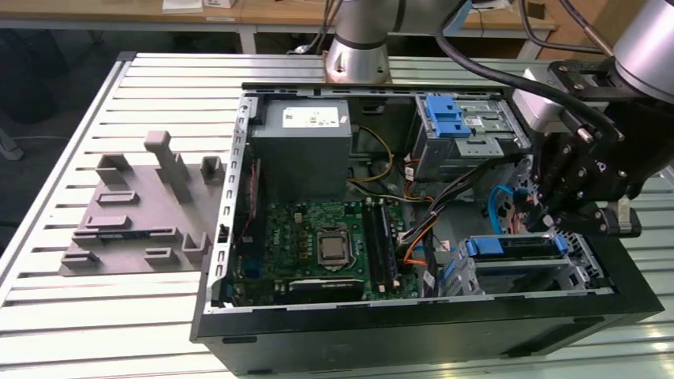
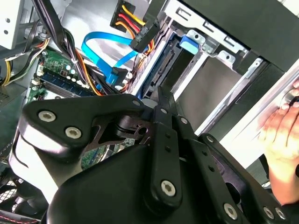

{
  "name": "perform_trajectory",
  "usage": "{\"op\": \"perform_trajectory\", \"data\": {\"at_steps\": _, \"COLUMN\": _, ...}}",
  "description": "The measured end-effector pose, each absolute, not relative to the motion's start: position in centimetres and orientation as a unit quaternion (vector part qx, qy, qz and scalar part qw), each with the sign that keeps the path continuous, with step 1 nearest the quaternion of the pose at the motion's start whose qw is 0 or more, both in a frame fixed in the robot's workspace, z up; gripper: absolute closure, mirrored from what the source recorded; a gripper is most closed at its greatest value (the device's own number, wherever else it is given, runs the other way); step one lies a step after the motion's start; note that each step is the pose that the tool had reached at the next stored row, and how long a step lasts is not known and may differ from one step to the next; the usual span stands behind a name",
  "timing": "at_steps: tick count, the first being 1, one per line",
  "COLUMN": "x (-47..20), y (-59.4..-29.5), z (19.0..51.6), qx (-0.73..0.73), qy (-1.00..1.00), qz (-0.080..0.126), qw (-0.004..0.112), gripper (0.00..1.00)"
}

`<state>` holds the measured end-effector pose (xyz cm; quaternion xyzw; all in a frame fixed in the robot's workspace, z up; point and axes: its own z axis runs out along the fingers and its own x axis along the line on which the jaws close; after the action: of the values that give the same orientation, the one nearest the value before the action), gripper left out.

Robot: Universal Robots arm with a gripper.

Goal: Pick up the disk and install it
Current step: 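Insert the first disk wire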

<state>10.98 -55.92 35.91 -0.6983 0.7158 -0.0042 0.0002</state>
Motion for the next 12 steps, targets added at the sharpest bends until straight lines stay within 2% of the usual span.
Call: {"op": "perform_trajectory", "data": {"at_steps": 12, "x": 11.71, "y": -55.81, "z": 36.26, "qx": -0.698, "qy": 0.716, "qz": -0.004, "qw": 0.000, "gripper": 0.89}}
